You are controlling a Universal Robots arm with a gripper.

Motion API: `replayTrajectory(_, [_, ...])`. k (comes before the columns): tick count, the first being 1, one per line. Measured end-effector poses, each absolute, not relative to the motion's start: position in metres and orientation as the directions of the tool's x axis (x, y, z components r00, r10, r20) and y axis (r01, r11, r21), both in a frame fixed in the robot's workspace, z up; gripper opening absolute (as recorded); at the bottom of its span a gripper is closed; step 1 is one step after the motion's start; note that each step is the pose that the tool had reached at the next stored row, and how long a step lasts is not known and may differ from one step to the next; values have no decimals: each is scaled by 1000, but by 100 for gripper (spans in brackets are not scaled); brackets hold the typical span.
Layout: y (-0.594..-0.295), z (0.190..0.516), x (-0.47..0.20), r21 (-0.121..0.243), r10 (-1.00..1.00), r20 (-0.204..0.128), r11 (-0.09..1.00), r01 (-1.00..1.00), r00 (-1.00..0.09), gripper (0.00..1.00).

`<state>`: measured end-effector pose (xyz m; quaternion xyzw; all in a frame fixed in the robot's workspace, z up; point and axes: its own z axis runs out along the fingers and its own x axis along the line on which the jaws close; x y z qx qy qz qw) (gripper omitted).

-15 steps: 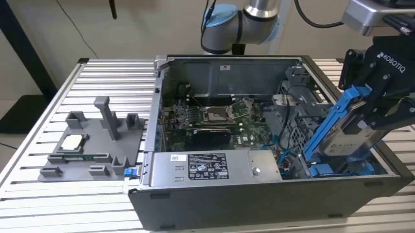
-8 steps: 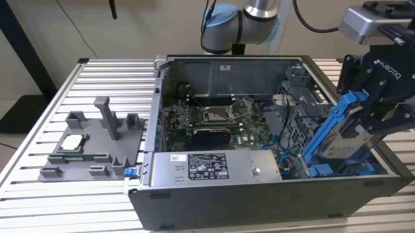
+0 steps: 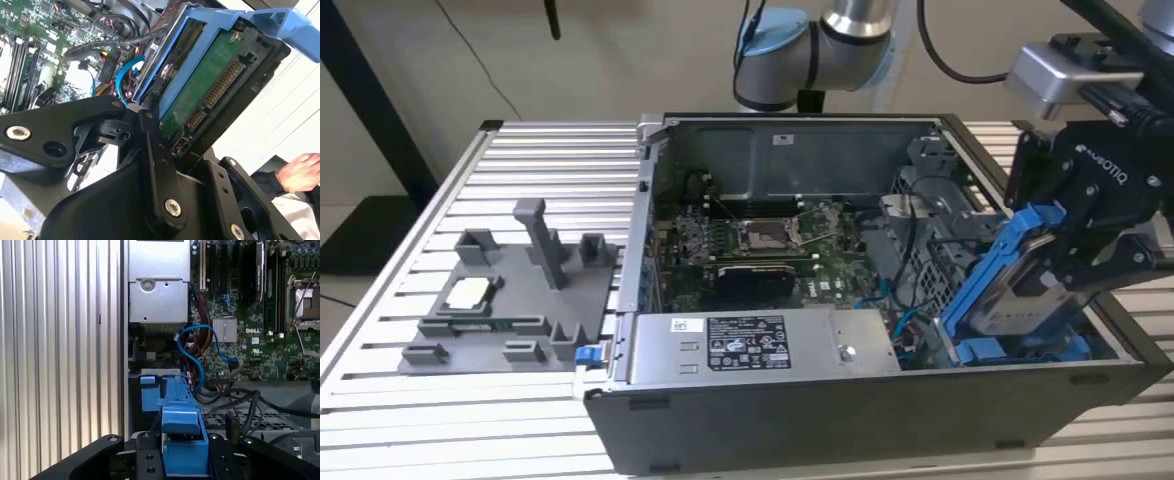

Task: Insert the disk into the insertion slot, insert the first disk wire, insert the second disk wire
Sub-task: 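Insert the disk into the insertion slot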

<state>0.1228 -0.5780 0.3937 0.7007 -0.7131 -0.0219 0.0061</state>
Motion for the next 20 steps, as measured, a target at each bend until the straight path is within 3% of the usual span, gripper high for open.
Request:
replayTrajectory(5, [-578,386,123,40,-1000,-22,17,-999,-18,33])
replayTrajectory(7, [-578,386,123,40,-1000,-22,17,-999,-18,40])
replayTrajectory(9, [-578,388,123,40,-1000,-23,17,-999,-18,40])
replayTrajectory(10, [-578,390,123,40,-1000,-23,17,-999,-18,47])
replayTrajectory(20, [-559,398,123,31,-999,-31,17,-999,-18,47])
